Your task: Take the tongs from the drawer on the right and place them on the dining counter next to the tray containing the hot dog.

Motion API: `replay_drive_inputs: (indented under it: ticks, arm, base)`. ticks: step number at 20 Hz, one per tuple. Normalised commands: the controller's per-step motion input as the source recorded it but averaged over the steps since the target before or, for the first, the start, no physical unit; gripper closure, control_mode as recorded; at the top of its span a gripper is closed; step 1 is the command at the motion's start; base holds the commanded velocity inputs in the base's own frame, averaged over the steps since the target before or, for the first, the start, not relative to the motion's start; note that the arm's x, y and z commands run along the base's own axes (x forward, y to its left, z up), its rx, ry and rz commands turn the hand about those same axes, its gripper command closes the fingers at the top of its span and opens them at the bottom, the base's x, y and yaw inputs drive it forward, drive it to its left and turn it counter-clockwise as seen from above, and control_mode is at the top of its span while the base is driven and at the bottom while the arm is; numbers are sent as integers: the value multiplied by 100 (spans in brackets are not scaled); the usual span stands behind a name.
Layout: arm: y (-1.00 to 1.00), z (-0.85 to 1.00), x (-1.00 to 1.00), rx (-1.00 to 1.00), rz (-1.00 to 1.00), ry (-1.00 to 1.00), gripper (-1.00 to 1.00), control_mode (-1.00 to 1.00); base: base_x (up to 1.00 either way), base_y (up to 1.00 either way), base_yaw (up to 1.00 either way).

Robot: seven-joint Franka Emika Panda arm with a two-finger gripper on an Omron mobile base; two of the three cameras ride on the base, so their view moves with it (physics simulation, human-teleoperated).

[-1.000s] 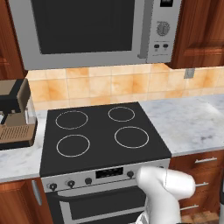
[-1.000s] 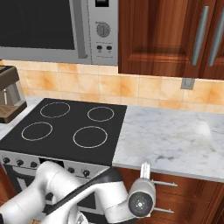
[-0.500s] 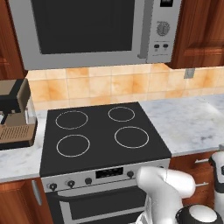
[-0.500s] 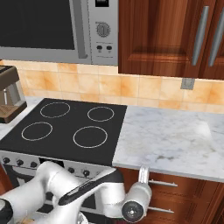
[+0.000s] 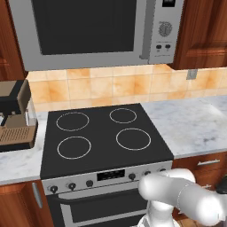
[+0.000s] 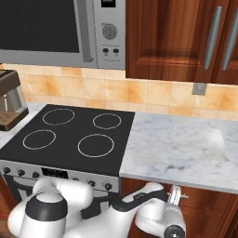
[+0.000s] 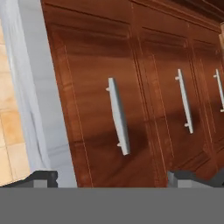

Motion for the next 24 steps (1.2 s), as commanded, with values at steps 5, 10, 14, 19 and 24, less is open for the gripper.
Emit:
replay_drive_inputs:
  ticks: [5,10,14,19,24]
  arm:
    - [0,-20,10,12,0,-18,-100,-100]
    - [0,-22,3,13,0,-33,-100,-100]
    - [0,-22,16,0,0,-24,-100,-100]
    - [3,-28,38,0,0,-11,-100,-100]
    - [0,-28,44,-2,3,-2,-100,-100]
  base:
    - [0,0,0]
    - [0,0,0]
    - [0,0,0]
    - [0,0,0]
    - [0,0,0]
